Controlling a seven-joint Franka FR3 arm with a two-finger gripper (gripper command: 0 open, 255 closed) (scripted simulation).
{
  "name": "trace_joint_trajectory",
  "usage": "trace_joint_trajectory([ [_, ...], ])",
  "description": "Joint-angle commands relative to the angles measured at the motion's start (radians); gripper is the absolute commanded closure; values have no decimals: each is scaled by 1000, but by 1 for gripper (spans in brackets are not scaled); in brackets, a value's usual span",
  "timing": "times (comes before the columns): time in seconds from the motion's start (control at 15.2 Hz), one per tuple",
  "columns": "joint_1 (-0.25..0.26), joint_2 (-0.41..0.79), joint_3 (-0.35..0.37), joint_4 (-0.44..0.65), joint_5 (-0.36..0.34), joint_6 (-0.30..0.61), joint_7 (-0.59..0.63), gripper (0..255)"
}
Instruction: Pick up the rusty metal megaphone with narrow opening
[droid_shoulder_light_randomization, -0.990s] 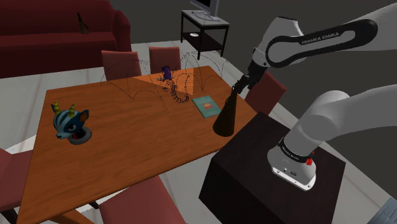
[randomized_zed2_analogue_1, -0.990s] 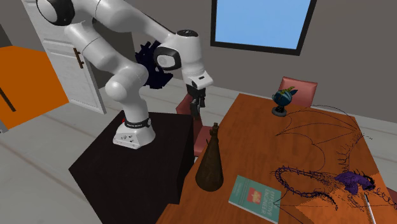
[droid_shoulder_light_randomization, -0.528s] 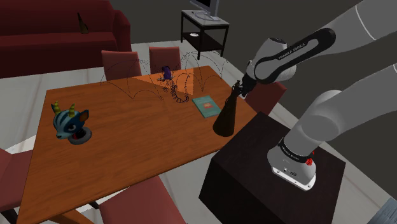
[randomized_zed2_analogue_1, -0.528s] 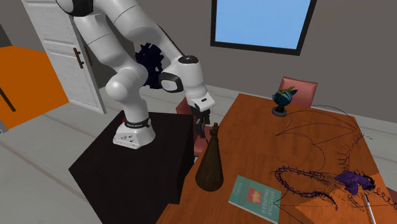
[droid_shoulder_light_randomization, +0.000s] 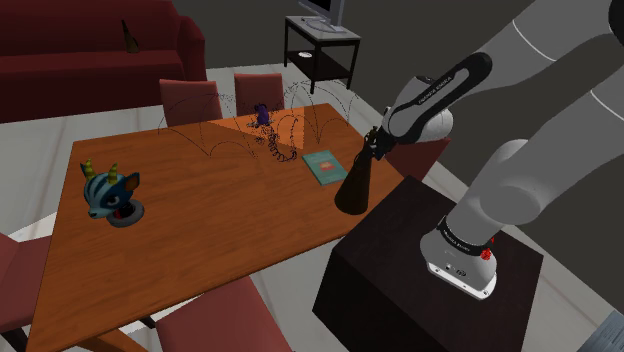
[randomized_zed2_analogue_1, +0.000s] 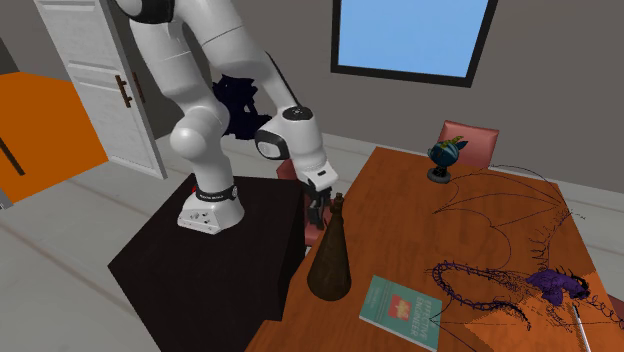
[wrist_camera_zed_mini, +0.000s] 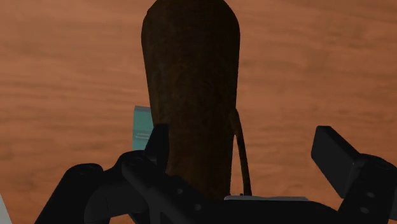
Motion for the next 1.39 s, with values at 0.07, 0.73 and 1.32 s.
trace_joint_trajectory([
  [0.07, 23, 22, -19, 0, 23, 22, -20, 255],
  [0.73, -5, -2, 3, -1, -5, 0, 3, 255],
  [1.32, -125, -184, 96, 14, -119, -199, 98, 255],
])
